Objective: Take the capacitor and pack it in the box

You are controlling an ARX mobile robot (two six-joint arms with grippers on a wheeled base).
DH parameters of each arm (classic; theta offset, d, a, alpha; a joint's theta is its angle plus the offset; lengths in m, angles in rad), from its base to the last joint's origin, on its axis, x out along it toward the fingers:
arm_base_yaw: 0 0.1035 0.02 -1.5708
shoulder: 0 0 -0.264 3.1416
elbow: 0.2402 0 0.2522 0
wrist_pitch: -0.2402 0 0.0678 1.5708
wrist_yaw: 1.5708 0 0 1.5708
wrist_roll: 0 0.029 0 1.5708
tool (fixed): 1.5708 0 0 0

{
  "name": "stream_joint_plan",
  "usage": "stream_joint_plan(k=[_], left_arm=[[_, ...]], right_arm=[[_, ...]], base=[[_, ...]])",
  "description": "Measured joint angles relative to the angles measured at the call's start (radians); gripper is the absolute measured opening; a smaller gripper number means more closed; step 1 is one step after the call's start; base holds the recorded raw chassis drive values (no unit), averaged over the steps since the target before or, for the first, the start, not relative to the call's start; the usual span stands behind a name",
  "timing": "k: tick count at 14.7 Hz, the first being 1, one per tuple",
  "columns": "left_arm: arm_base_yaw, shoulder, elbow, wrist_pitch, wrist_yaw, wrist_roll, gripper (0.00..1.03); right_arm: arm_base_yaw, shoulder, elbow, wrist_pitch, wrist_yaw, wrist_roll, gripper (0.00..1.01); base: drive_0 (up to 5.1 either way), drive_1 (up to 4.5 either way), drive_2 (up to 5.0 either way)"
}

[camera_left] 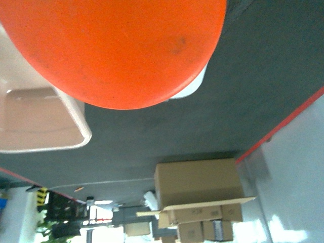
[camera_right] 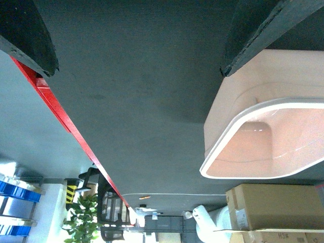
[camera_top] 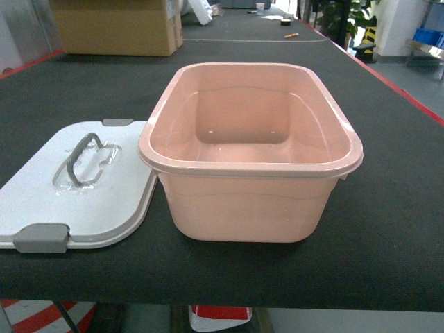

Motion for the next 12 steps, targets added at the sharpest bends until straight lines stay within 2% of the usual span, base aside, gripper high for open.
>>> stream_joint_plan(k=[1, 2, 5, 7, 8, 10, 11, 12], left_arm=[[-0.04, 0.206, 0.115, 0.104, 0.004, -0.016, 0.43], [-0.103, 0.397, 0.23, 0.141, -0.001, -0.036, 0.43], [-0.231, 0.747, 0.527, 0.132, -0.007, -0.084, 0.43], [-0.279, 0.903, 0.687, 0.116, 0.0, -0.125, 0.46], [-0.295, 0.969, 0.755, 0.121, 0.003, -0.135, 0.6], [-0.301, 0.991, 0.77, 0.134, 0.006, -0.15, 0.83], [-0.283, 0.96, 0.748, 0.14, 0.01, -0.157, 0.94], [-0.225, 0.883, 0.692, 0.163, 0.035, -0.155, 0.98]], right_arm=[[0.0, 0.0, 0.0, 0.0, 0.0, 0.0, 0.98], [0.0, 0.0, 0.0, 0.0, 0.0, 0.0, 0.98], [0.0, 0.0, 0.0, 0.0, 0.0, 0.0, 0.98], [0.0, 0.0, 0.0, 0.0, 0.0, 0.0, 0.98], [0.0, 0.0, 0.0, 0.0, 0.0, 0.0, 0.98], [0.0, 0.0, 0.0, 0.0, 0.0, 0.0, 0.98], [0.0, 0.0, 0.0, 0.0, 0.0, 0.0, 0.98], [0.0, 0.0, 0.0, -0.001, 0.0, 0.0, 0.98]], base=[[0.0, 0.0, 0.0], [0.0, 0.0, 0.0], [0.0, 0.0, 0.0], [0.0, 0.0, 0.0], [0.0, 0.0, 0.0], [0.0, 0.0, 0.0], [0.0, 0.0, 0.0], [0.0, 0.0, 0.0]])
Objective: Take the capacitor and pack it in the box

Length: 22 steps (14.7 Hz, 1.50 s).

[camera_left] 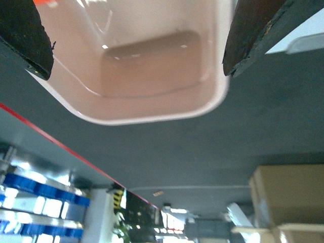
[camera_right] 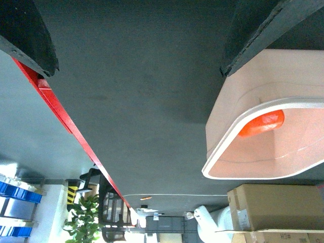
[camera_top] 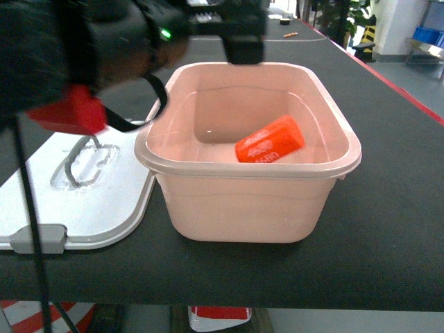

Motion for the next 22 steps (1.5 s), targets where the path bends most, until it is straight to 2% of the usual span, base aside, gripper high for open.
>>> stream_joint_plan(k=[1, 2, 3, 4, 6, 9, 13, 17, 19, 22], left_arm=[[0.105, -0.1, -0.061, 0.024, 0.031, 0.01, 0.98], [0.211, -0.159, -0.109, 0.061, 0.045, 0.038, 0.98], [0.321, -0.161, -0.15, 0.097, 0.057, 0.068, 0.98], [0.407, -0.111, -0.192, 0.135, 0.079, 0.092, 0.98], [0.484, 0.031, -0.219, 0.171, 0.121, 0.114, 0.98], [0.489, 0.196, -0.152, 0.216, 0.146, 0.113, 0.98], [0.461, 0.421, -0.055, 0.249, 0.193, 0.105, 0.98], [0.438, 0.528, -0.023, 0.271, 0.187, 0.074, 0.98], [0.438, 0.541, -0.023, 0.294, 0.186, 0.073, 0.85], [0.439, 0.556, -0.023, 0.317, 0.193, 0.083, 0.55]], right_arm=[[0.0, 0.0, 0.0, 0.0, 0.0, 0.0, 0.98], [0.0, 0.0, 0.0, 0.001, 0.0, 0.0, 0.98], [0.0, 0.0, 0.0, 0.0, 0.0, 0.0, 0.98], [0.0, 0.0, 0.0, 0.0, 0.0, 0.0, 0.98], [0.0, 0.0, 0.0, 0.001, 0.0, 0.0, 0.98], [0.0, 0.0, 0.0, 0.001, 0.0, 0.0, 0.98], [0.0, 0.0, 0.0, 0.001, 0.0, 0.0, 0.98], [0.0, 0.0, 0.0, 0.0, 0.0, 0.0, 0.98], [0.0, 0.0, 0.0, 0.001, 0.0, 0.0, 0.98], [0.0, 0.0, 0.0, 0.001, 0.0, 0.0, 0.98]], base=[[0.0, 0.0, 0.0], [0.0, 0.0, 0.0], [0.0, 0.0, 0.0], [0.0, 0.0, 0.0], [0.0, 0.0, 0.0], [0.0, 0.0, 0.0], [0.0, 0.0, 0.0], [0.0, 0.0, 0.0], [0.0, 0.0, 0.0], [0.0, 0.0, 0.0]])
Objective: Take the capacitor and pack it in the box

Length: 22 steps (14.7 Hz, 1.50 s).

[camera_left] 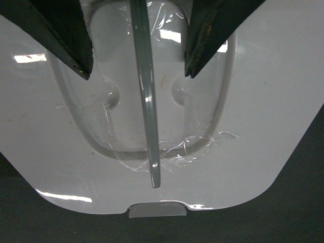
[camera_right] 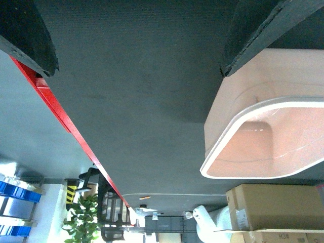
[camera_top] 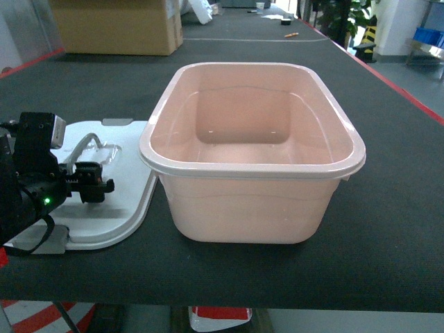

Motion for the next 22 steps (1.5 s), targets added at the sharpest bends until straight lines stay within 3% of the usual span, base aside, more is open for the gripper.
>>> stream_joint_plan(k=[2, 3, 7, 10, 13, 14, 17, 22], left_arm=[[0.001, 0.001, 0.0, 0.015, -0.004, 0.018, 0.34], [0.0, 0.004, 0.0, 0.03, -0.011, 0.031, 0.02], [0.013, -0.007, -0.033, 0.059, -0.021, 0.021, 0.02], [0.046, -0.107, -0.074, 0.006, -0.027, 0.011, 0.02], [0.087, -0.294, -0.077, -0.089, -0.035, 0.004, 0.02], [0.091, -0.415, -0.077, -0.175, -0.066, -0.005, 0.02], [0.002, -0.581, -0.083, -0.326, -0.13, -0.055, 0.02], [-0.261, -0.651, -0.049, -0.431, -0.304, -0.092, 0.02]], right_arm=[[0.0, 0.0, 0.0, 0.0, 0.0, 0.0, 0.98], [0.0, 0.0, 0.0, 0.0, 0.0, 0.0, 0.98], [0.0, 0.0, 0.0, 0.0, 0.0, 0.0, 0.98], [0.0, 0.0, 0.0, 0.0, 0.0, 0.0, 0.98], [0.0, 0.0, 0.0, 0.0, 0.0, 0.0, 0.98], [0.0, 0.0, 0.0, 0.0, 0.0, 0.0, 0.98], [0.0, 0.0, 0.0, 0.0, 0.0, 0.0, 0.98], [0.0, 0.0, 0.0, 0.0, 0.0, 0.0, 0.98]], base=[[0.0, 0.0, 0.0], [0.0, 0.0, 0.0], [0.0, 0.0, 0.0], [0.0, 0.0, 0.0], [0.0, 0.0, 0.0], [0.0, 0.0, 0.0], [0.0, 0.0, 0.0], [0.0, 0.0, 0.0]])
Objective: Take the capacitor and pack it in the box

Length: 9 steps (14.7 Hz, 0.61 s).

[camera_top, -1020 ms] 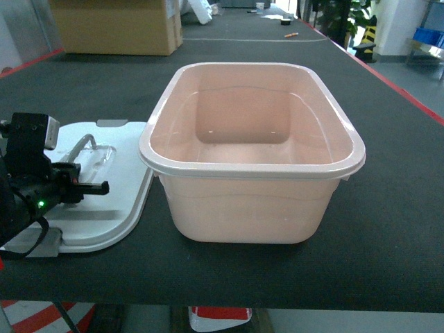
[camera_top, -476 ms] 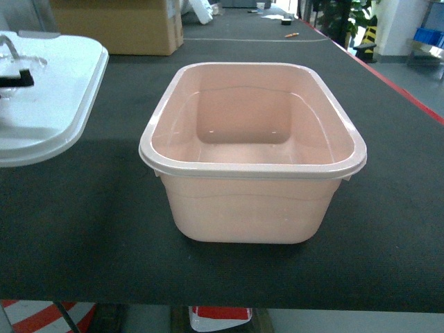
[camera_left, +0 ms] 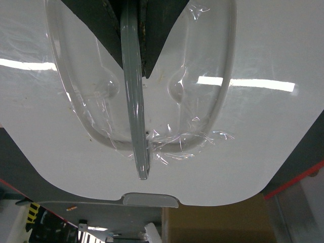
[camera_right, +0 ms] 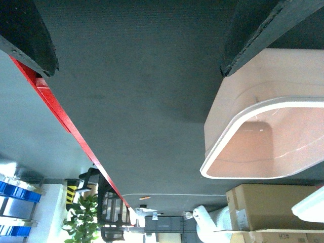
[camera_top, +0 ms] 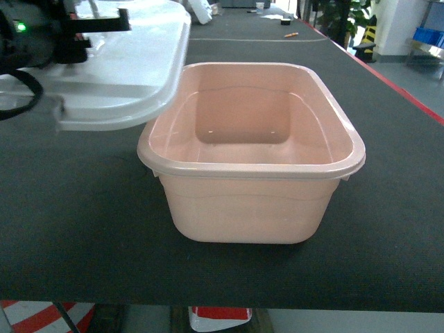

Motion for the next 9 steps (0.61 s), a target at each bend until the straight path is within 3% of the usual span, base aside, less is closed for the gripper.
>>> stream_joint_plan(k=[2, 7, 9], left_arm=[[-0.113, 0.012, 0.046, -0.024, -0.099, -0.013, 0.02], [-0.367, 0.182, 0.234, -0.088, -0.261, -0.048, 0.02], [-0.407, 0.248, 0.299, -0.095, -0.316, -0.067, 0.02]], right_arm=[[0.0, 0.0, 0.0, 0.0, 0.0, 0.0, 0.98], [0.0, 0.0, 0.0, 0.0, 0.0, 0.0, 0.98], [0.0, 0.0, 0.0, 0.0, 0.0, 0.0, 0.98]], base=[[0.0, 0.0, 0.0], [0.0, 0.0, 0.0], [0.0, 0.0, 0.0]])
